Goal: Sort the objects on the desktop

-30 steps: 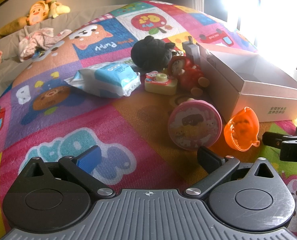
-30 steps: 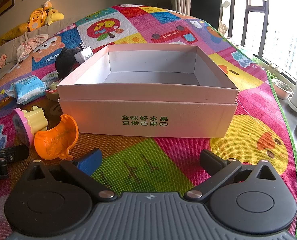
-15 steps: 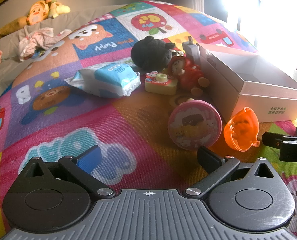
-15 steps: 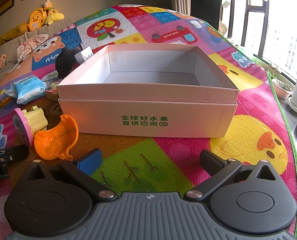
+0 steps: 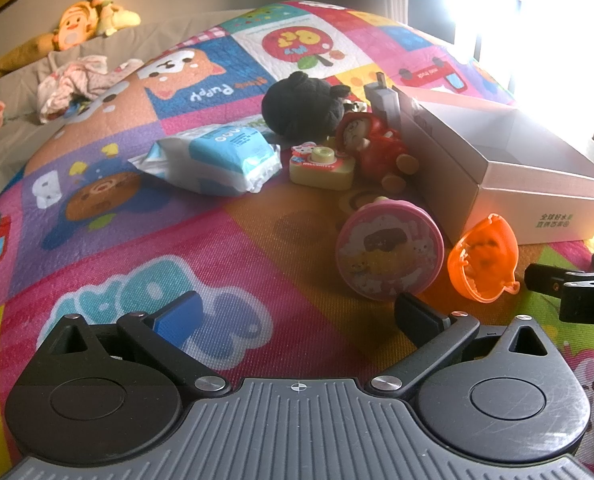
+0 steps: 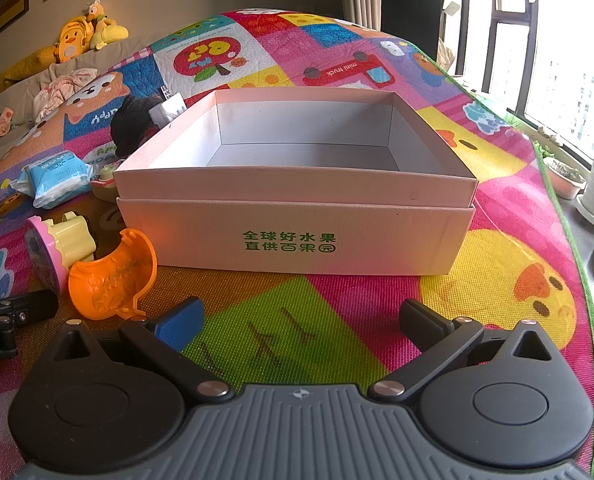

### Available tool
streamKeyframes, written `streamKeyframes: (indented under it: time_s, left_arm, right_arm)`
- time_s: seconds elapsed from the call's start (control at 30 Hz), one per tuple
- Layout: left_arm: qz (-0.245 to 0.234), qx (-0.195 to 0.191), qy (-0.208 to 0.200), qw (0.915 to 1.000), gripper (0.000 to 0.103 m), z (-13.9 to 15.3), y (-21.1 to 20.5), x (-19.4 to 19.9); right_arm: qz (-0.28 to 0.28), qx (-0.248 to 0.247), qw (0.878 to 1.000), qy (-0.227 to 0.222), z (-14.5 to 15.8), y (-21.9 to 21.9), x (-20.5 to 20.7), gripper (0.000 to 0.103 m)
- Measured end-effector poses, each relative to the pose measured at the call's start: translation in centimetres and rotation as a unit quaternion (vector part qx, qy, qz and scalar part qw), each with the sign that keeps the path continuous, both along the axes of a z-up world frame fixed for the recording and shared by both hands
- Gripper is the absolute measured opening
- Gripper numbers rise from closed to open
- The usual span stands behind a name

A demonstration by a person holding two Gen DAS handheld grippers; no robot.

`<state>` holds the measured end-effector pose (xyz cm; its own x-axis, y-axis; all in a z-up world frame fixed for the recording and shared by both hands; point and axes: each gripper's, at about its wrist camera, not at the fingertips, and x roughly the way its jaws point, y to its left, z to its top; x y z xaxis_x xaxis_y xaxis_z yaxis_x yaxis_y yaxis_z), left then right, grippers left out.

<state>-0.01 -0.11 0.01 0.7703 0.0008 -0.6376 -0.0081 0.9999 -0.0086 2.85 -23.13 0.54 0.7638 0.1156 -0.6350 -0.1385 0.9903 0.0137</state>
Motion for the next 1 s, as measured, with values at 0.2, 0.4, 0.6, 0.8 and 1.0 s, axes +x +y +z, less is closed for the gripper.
streamKeyframes:
  time_s: [0.2,0.4,0.6,0.8,1.0]
  left_arm:
    - [0.000,-0.001,0.000,1.0000,0.103,0.00,0.00,0.00]
    - [0.001,0.002,0.000,1.0000,0.103,0.11,0.14,-0.11]
    - [0.002,0.000,0.000,1.0000,0.103,0.11,0.16,-0.13]
    - [0.003,0.001,0.000,1.0000,0.103,0.11,0.17,-0.12]
    - [0.003,0.002,0.001,1.0000,0.103,0.09,0.23,0.05]
  right_arm:
    - [0.000,-0.001,1.000,0.000,0.02,0.04,-0.03,0.103]
    - [0.000,-0.001,1.000,0.000,-0.02,-0.03,-0.07,0.103]
    - [0.000,0.000,1.000,0.001,-0.02,-0.11,-0.03,0.103]
    - [0.017,-0.003,0.999,0.031,0.51,-0.19,0.48,0.103]
    - [0.012,-0.006,0.999,0.041,0.61,0.03,0.49,0.103]
